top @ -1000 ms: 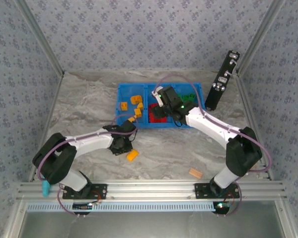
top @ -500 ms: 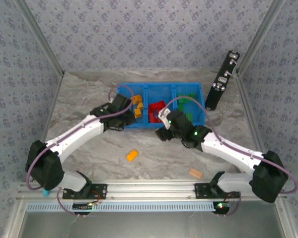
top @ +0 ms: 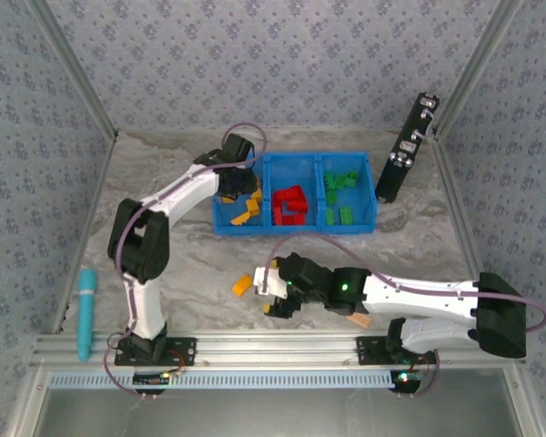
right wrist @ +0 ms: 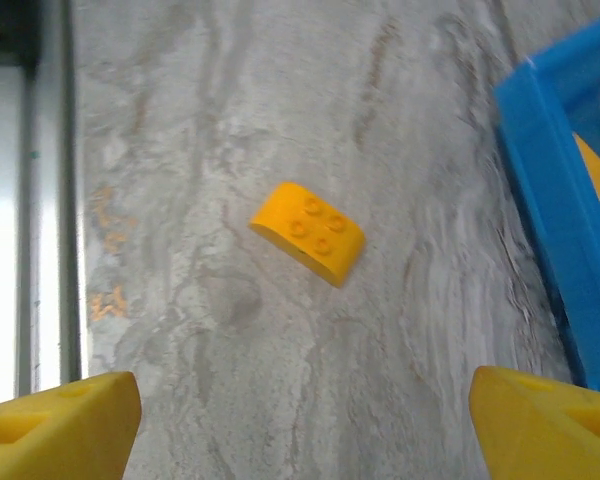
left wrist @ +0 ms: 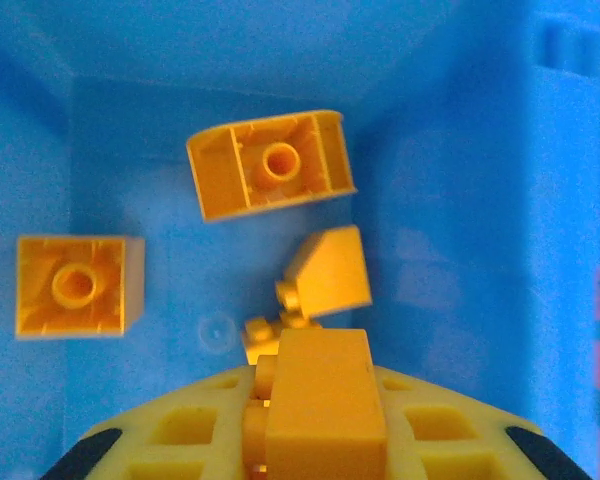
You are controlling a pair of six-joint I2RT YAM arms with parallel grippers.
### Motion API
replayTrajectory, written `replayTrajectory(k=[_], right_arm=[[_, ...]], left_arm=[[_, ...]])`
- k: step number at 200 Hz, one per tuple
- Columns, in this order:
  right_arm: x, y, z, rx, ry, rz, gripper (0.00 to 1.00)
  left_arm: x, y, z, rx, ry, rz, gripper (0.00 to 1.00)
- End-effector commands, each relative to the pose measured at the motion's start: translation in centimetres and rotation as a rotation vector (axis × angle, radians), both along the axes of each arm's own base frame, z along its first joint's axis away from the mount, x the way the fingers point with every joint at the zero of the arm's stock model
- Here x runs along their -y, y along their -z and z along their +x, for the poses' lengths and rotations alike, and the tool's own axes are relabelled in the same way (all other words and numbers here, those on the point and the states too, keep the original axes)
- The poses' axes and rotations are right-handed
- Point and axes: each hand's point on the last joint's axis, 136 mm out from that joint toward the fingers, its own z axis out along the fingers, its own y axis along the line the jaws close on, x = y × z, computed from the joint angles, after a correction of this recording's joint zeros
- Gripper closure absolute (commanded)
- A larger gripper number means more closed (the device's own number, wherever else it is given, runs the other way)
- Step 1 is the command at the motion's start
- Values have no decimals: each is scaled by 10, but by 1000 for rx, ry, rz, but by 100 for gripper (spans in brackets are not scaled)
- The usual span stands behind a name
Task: Sort the legos into containers by color
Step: Place the lego in the container.
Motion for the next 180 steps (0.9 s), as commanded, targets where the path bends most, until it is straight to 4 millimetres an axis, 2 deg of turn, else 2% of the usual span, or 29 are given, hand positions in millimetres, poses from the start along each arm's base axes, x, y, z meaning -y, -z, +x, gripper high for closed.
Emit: replayTrajectory(k=[1, 24, 43, 62, 104, 126, 144, 180], right_arm=[[-7, -6, -15, 72, -154, -15, 12], [-13, -3, -19, 138, -244, -37, 9], [-23, 7, -12, 201, -311, -82, 9], [-38, 11, -7, 181, -370, -94, 10], [-65, 29, 1, 140, -444, -126, 11], [-74, 42, 6, 114, -481, -157, 11], [-77, 57, 12, 119, -516, -221, 12], [-77, 74, 23, 87, -559, -287, 13]], left_arm=[[10, -12, 14, 29, 50, -14, 77], [11, -7, 15, 17, 54, -12, 61], [7, -17, 14, 38, 57, -9, 53], [5, -42, 12, 83, 84, 2, 43], [-12, -107, -3, 179, 98, -36, 38], [-34, -147, -17, 243, 75, -83, 37], [-54, -170, -35, 288, 79, -96, 35], [-112, -169, -92, 251, 44, -18, 34]])
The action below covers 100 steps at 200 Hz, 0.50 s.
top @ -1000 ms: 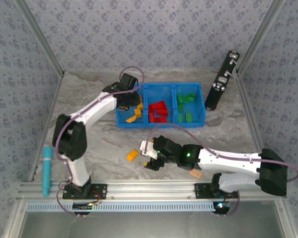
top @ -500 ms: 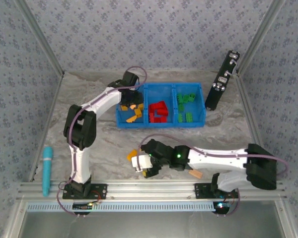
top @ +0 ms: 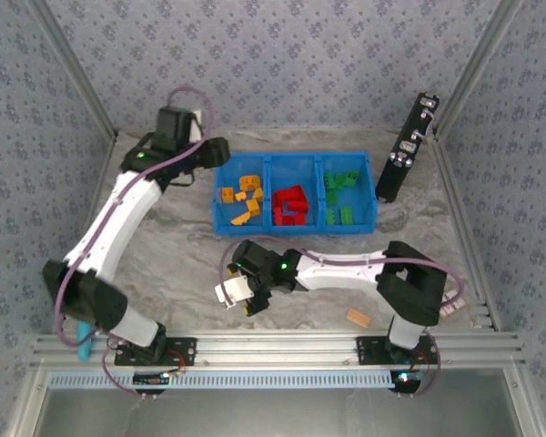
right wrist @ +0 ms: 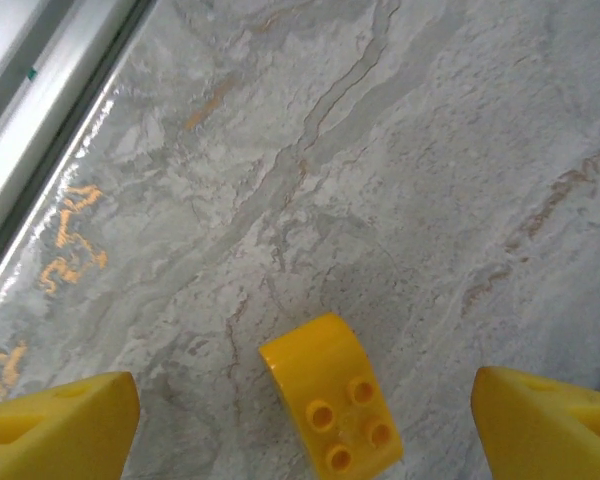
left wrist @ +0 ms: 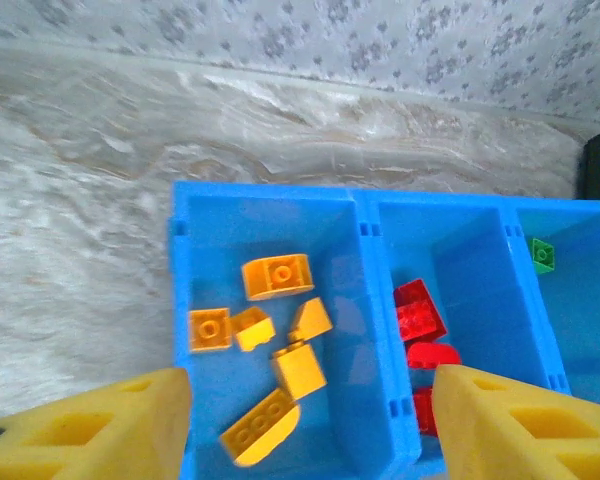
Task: Sort the legos into containers by color
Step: Place the lego in the container, then pick up the lego from the bottom-center of the table.
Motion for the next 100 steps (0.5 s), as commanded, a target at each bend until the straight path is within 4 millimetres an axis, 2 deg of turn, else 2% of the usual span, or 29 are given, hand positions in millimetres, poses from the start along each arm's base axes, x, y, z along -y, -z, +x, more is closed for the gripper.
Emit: replayTrajectory(k=[1, 23, 43, 65, 87, 90, 100], right_arm=[[4, 8, 1, -20, -70, -59, 13], [7, 17, 6, -44, -67, -86, 14], [7, 25, 10, -52, -60, -106, 17], [8, 34, 12, -69, -57, -128, 23], [5, 42, 16, -61, -39, -131, 25], [-4, 33, 21, -47, -39, -107, 26], [-6, 35, 22, -46, -36, -111, 28]], left_arm=[[-31, 31, -42, -110, 3, 77, 34], [-69, 33, -70, -107, -69, 75, 33], [-91, 34, -90, -77, -108, 84, 32], [-106, 29, -106, -45, -142, 107, 28], [-112, 25, -115, -27, -148, 129, 27], [-113, 25, -115, -25, -149, 130, 26], [-115, 27, -116, -24, -154, 134, 25]])
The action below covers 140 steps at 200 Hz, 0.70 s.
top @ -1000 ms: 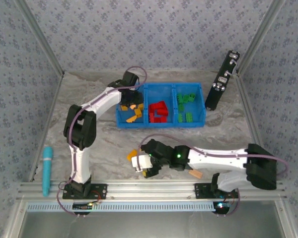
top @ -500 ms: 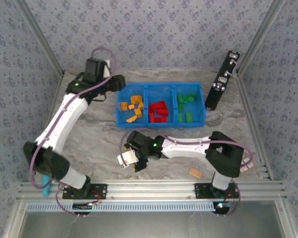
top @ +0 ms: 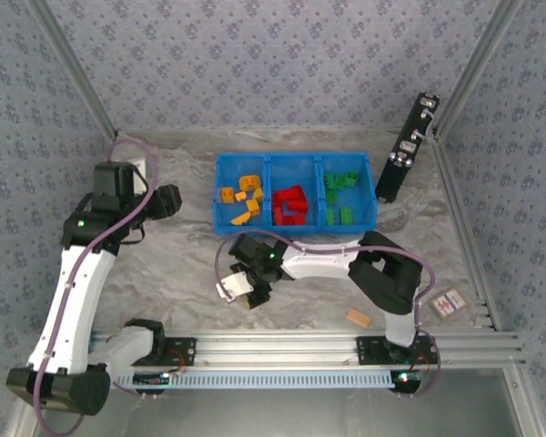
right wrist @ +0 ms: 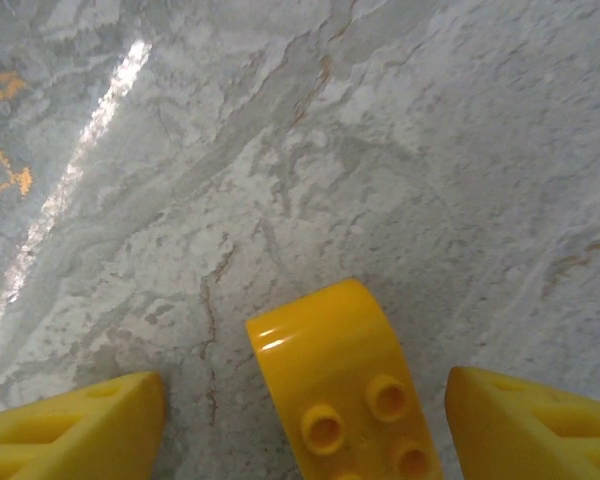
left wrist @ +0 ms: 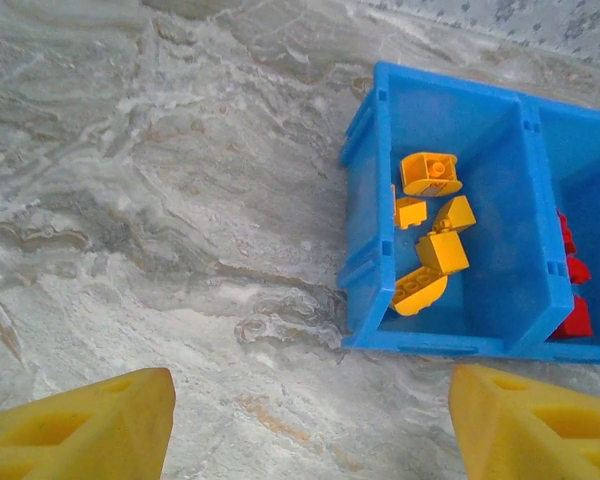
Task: Sort the legos into containers by color
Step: Pick up the lego from the bottom-center of the table.
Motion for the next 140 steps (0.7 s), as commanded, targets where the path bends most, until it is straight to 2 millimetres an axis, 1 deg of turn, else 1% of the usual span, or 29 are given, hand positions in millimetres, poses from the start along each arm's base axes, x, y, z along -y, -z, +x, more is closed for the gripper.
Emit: replayTrajectory(k=[1, 4, 21, 37, 57, 77, 104, 119, 140], right_arm=[[-11, -4, 6, 7, -11, 9, 28], [-11, -2, 6, 6, -12, 3, 29], [-10, 3, 7, -5, -9, -21, 41], [-11, 4, 8, -31, 3, -15, 56], [-10, 5, 11, -49, 14, -22, 67], [-8, 4, 14, -58, 20, -26, 70], [-5, 0, 21, -55, 26, -30, 71], [-5, -9, 26, -51, 35, -15, 72], [-8, -30, 33, -32, 50, 17, 73]], left_arm=[[-9, 2, -7, 3, 0, 42, 25], [-9, 3, -7, 1, -1, 43, 25], [-10, 9, -7, -16, 1, 43, 25], [-10, 13, -9, -27, 4, 41, 25], [-11, 19, -13, -42, 7, 51, 25], [-14, 19, -15, -39, -3, 52, 25], [-13, 19, -14, -32, -4, 46, 24], [-14, 20, -15, -37, -9, 42, 24], [-15, 21, -19, -41, -9, 44, 24]])
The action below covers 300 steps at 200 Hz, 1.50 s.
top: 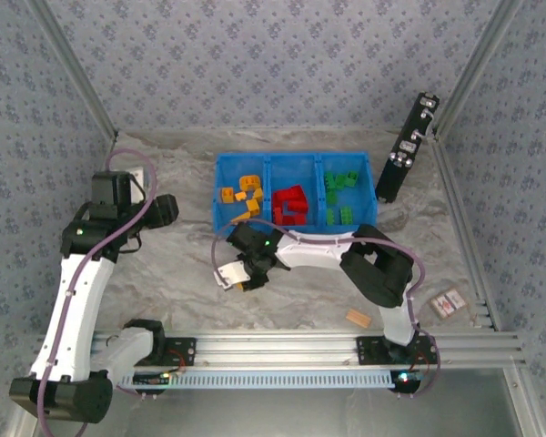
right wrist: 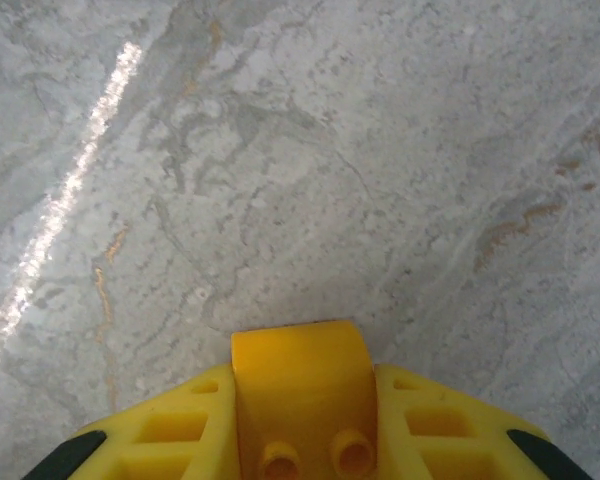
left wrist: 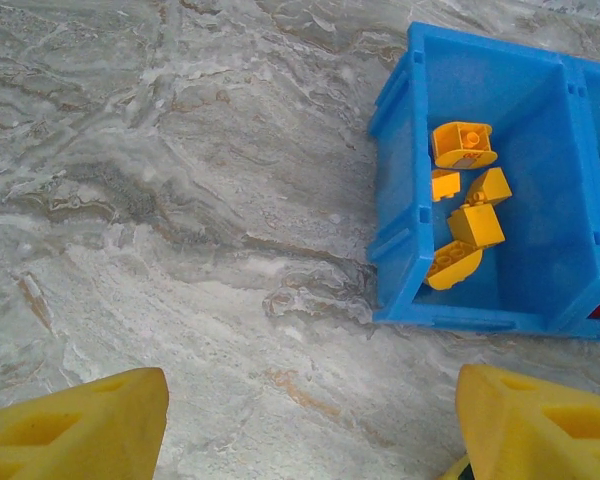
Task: Sort the legos into containers by color
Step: Pick up the lego from the bottom-center of the table, then place the lego in the container.
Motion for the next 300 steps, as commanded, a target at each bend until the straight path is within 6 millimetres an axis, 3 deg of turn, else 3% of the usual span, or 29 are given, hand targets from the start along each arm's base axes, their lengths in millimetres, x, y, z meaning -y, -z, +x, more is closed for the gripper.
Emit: replayTrajectory(k=[1, 21, 62, 88, 109, 128, 150, 173, 200, 211, 230, 247, 249, 251, 254, 283, 300], right_arm=[[-4, -27, 6, 5, 1, 31, 73], [-7, -49, 21, 52, 30, 75, 73], [-19, -87, 72, 138, 98, 169, 75], [-22, -99, 106, 193, 120, 206, 75], [-21, -104, 136, 225, 163, 215, 76], [-18, -101, 161, 249, 200, 215, 76], [-16, -87, 181, 255, 215, 196, 76], [-15, -71, 191, 250, 218, 178, 76], [-14, -61, 198, 239, 237, 179, 74], [-13, -58, 199, 235, 241, 177, 69], [-12, -58, 193, 226, 220, 188, 45], [-12, -68, 187, 244, 210, 215, 28], [-12, -70, 186, 245, 210, 219, 22], [-12, -72, 185, 247, 209, 222, 7], [-12, -75, 183, 248, 205, 228, 2], [-7, -111, 170, 270, 218, 283, 1], [3, -135, 165, 296, 272, 327, 1]], left_arm=[[-3, -1, -8, 4, 3, 11, 24], [-4, 9, -15, -7, -3, 9, 24], [4, 50, -34, -101, -29, -86, 22], [6, 68, -46, -134, -45, -129, 22], [8, 66, -51, -122, -40, -146, 22], [9, 60, -54, -111, -44, -155, 21], [15, 70, -53, -110, -61, -227, 21], [25, 82, -46, -74, -72, -327, 22], [23, 91, -40, -18, -114, -375, 22], [19, 94, -41, -7, -127, -362, 22], [10, 95, -43, 15, -148, -304, 22], [-11, 85, -39, 75, -193, -180, 20], [-14, 83, -38, 86, -201, -161, 20], [-18, 81, -36, 97, -210, -143, 20], [-22, 77, -34, 113, -221, -117, 19], [-86, 47, -13, 333, -467, 176, 9], [-100, 53, 3, 463, -515, 270, 5]])
